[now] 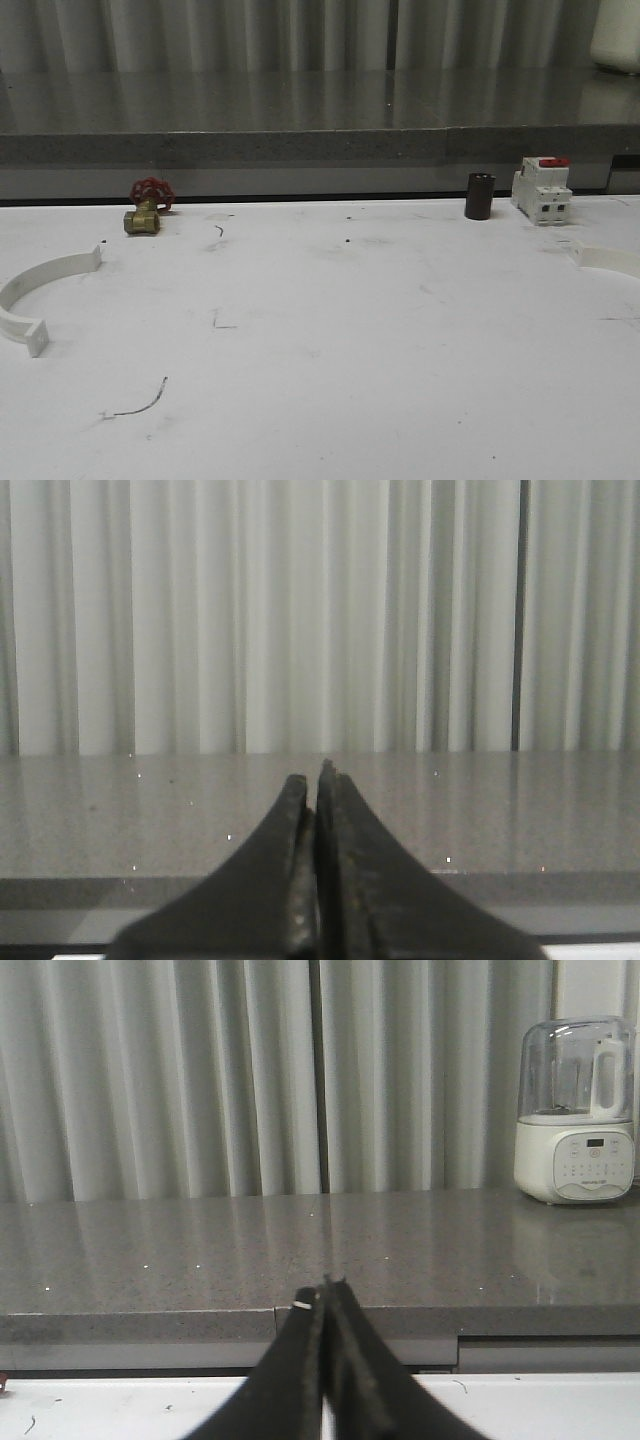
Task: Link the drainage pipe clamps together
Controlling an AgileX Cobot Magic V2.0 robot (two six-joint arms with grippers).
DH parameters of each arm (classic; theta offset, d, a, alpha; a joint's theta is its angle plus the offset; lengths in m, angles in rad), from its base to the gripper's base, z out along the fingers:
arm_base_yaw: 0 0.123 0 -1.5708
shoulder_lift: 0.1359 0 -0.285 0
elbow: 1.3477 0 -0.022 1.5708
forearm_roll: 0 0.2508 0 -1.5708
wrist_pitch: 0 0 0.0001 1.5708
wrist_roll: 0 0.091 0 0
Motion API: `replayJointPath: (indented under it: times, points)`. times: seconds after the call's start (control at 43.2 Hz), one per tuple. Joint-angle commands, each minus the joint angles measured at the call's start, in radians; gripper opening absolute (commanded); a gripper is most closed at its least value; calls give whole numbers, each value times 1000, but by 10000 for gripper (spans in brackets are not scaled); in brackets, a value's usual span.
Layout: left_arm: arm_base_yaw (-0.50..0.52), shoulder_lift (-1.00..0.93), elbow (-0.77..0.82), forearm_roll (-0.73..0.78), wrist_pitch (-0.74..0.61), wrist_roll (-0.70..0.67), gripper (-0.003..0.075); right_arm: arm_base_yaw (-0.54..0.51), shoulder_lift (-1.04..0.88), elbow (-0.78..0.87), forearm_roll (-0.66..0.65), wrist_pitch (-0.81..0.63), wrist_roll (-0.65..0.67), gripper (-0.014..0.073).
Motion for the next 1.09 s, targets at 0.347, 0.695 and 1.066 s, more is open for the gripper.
replayJointPath:
  times: [0.347,0.695,1.066]
  points:
    - [0,339,-370,0,400,-4,-20,-8,368,-278,-3,270,-6,-67]
    - [0,483,-352,-6,491,-4,-20,-8,565,-277,-3,373,-6,-67]
    - [0,557,-352,-6,508,-4,5,-8,678,-277,-3,412,-6,153]
